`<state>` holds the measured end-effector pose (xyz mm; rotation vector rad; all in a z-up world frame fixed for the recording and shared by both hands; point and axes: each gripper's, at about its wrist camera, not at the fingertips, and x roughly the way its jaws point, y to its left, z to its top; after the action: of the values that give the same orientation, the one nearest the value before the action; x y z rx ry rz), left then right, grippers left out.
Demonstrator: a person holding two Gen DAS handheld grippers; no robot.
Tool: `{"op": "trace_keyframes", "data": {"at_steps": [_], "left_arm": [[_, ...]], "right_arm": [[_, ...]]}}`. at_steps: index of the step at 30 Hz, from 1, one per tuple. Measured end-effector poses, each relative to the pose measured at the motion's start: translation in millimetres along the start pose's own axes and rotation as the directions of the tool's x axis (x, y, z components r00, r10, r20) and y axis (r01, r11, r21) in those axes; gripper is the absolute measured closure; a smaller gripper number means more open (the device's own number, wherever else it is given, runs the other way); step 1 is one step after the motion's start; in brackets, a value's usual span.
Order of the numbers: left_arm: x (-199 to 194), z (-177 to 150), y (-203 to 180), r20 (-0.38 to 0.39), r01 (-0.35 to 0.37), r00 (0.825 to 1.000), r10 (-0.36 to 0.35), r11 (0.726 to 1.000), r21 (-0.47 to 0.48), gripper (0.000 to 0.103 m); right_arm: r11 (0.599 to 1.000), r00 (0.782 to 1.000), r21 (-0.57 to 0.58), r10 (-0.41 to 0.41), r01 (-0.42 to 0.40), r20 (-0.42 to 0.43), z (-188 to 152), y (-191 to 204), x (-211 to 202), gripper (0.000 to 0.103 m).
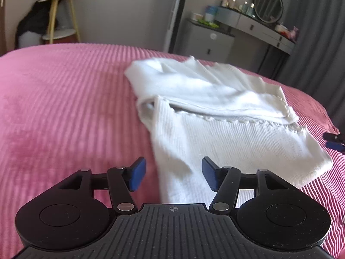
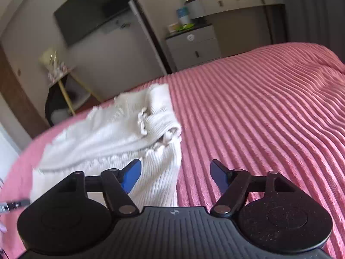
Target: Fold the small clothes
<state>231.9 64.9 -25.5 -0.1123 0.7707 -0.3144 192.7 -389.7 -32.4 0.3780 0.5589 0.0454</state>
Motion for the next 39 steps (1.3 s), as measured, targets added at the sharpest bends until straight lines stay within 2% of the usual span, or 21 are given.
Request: {"op": "trace_keyframes", "data": {"at_steps": [6,8,9,11,12,13,14,17,19,24,29,31,36,38,39], "left_arm": [[35.0,10.1,2.7,-0.05,0.003,0.999,-0.005,1.0,-0.031,0.038],[40.6,12.5,7.3,-0.054,0.005,0.998,-0.009,0.998,-0.066,0.043],[44.5,14.1,9.1,-0.053,0.016,0.998,-0.02,0.996,-0.088,0.049],[51.4,18.2,12.8,-0.05,0.029,0.998,-0.035,0.992,-0.125,0.06],[53.3,19.9,13.2,-0.049,0.029,0.998,-0.036,0.991,-0.13,0.07],[54.2,21.4,12.7,-0.049,0.026,0.998,-0.033,0.992,-0.125,0.078],[53.9,22.3,11.7,-0.045,0.024,0.999,-0.03,0.993,-0.115,0.081],[47.5,23.8,5.8,-0.016,0.006,1.0,-0.007,0.997,-0.074,0.087],[39.5,22.4,1.3,0.016,-0.004,1.0,0.005,0.999,-0.051,0.087],[15.4,23.1,-3.4,0.096,0.027,0.995,-0.023,0.999,-0.044,0.09],[-5.8,30.0,-7.1,0.159,0.071,0.985,-0.066,0.997,-0.029,0.091],[-6.1,31.2,-5.1,0.157,0.07,0.985,-0.066,0.997,-0.017,0.092],[6.6,27.1,0.2,0.084,0.02,0.996,-0.02,1.0,-0.002,0.091],[6.2,25.2,-1.1,0.09,0.019,0.996,-0.02,1.0,0.011,0.088],[7.5,25.7,-1.2,0.091,0.029,0.995,-0.03,1.0,0.01,0.082]], "right_arm": [[0.999,0.998,-0.025,-0.022,0.021,-0.058,3.3,4.0,33.3,0.042],[1.0,0.998,-0.023,-0.017,0.016,-0.068,4.5,5.1,44.6,0.046],[0.999,0.997,-0.029,-0.017,0.015,-0.07,4.8,6.2,49.3,0.047],[0.999,0.998,-0.053,-0.012,0.008,-0.067,4.8,10.2,55.8,0.06],[0.998,0.998,-0.063,-0.006,0.001,-0.069,4.3,11.8,57.7,0.063],[0.997,0.998,-0.079,-0.005,0.0,-0.067,3.6,14.1,59.0,0.071],[0.995,0.998,-0.101,-0.006,0.0,-0.061,2.7,17.0,58.8,0.084],[0.984,0.999,-0.174,-0.043,0.039,-0.019,0.8,26.8,55.5,0.093],[0.976,0.998,-0.21,-0.052,0.057,0.027,-1.7,33.5,47.5,0.094],[0.975,0.996,-0.219,-0.003,0.023,0.09,-2.0,38.7,25.8,0.095],[0.976,0.997,-0.217,0.022,-0.005,0.076,2.8,38.0,26.0,0.095],[0.976,0.999,-0.216,0.019,-0.008,0.048,2.6,36.4,31.7,0.094],[0.977,1.0,-0.212,-0.006,0.005,-0.004,-2.8,35.6,43.2,0.092],[0.977,1.0,-0.215,-0.007,0.004,-0.014,-4.8,35.9,45.9,0.09],[0.976,1.0,-0.218,-0.008,0.004,-0.018,-5.3,36.3,47.4,0.09]]}}
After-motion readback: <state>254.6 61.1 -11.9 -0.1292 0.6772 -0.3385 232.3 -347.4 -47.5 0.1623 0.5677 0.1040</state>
